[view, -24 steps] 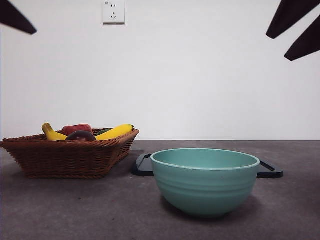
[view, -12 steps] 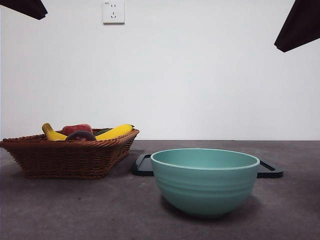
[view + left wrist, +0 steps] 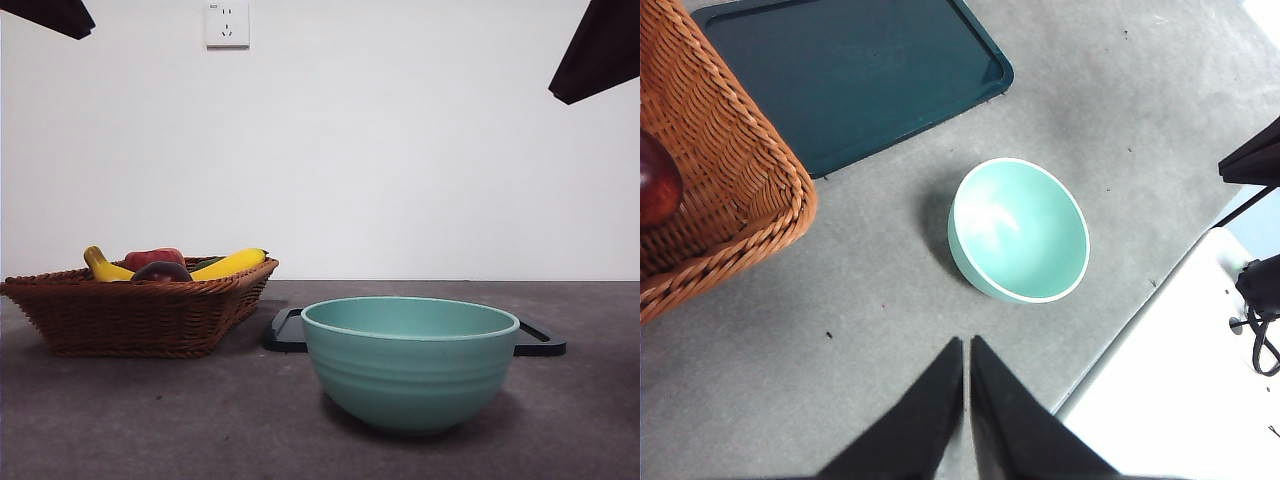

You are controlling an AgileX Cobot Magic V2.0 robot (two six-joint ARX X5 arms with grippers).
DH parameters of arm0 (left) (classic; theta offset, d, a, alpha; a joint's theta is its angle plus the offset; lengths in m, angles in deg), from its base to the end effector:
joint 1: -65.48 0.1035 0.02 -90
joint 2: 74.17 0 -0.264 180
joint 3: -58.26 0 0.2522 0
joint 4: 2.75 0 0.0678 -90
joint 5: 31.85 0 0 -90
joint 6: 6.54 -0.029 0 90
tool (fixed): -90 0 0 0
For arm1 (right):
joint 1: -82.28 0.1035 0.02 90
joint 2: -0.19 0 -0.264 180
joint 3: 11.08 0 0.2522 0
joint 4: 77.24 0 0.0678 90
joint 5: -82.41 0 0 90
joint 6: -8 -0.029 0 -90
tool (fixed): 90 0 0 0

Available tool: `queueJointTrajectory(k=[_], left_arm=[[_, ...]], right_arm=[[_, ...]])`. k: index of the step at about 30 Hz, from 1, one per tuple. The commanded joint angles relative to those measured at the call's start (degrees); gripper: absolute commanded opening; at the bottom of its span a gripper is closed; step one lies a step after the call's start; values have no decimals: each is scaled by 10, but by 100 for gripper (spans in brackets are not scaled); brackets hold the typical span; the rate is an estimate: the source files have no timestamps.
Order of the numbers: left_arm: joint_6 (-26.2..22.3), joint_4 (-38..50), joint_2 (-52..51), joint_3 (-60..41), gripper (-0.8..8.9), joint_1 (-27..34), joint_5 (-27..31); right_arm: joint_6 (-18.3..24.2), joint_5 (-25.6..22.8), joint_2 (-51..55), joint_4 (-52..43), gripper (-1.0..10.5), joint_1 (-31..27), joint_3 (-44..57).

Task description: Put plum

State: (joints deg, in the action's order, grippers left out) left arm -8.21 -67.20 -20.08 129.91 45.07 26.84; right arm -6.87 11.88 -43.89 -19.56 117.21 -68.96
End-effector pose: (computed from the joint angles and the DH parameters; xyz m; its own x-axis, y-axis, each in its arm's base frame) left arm 0.1530 -0.0730 0.3258 0.3660 -0.6907 -0.6237 0.6505 0.6692 -0.3593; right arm 0.1124 0.0903 0.2814 0.3663 0.6624 -0.6535 -0.5663 0.7160 0.4083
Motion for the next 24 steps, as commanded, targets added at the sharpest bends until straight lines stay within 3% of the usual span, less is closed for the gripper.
queueJointTrajectory(k=[1, 11, 17, 24], left_arm=[[-7, 6, 3, 10, 8, -2, -2], [-26, 22, -9, 10, 8, -2, -2], [-64, 163, -45, 7, 8, 27, 12], [-110, 310, -145, -35, 8, 113, 60]], right_arm=[[5, 0, -4, -6, 5, 5, -9], [5, 0, -4, -6, 5, 5, -9], [5, 0, -4, -6, 5, 5, -9], [5, 0, -4, -7, 5, 5, -9]])
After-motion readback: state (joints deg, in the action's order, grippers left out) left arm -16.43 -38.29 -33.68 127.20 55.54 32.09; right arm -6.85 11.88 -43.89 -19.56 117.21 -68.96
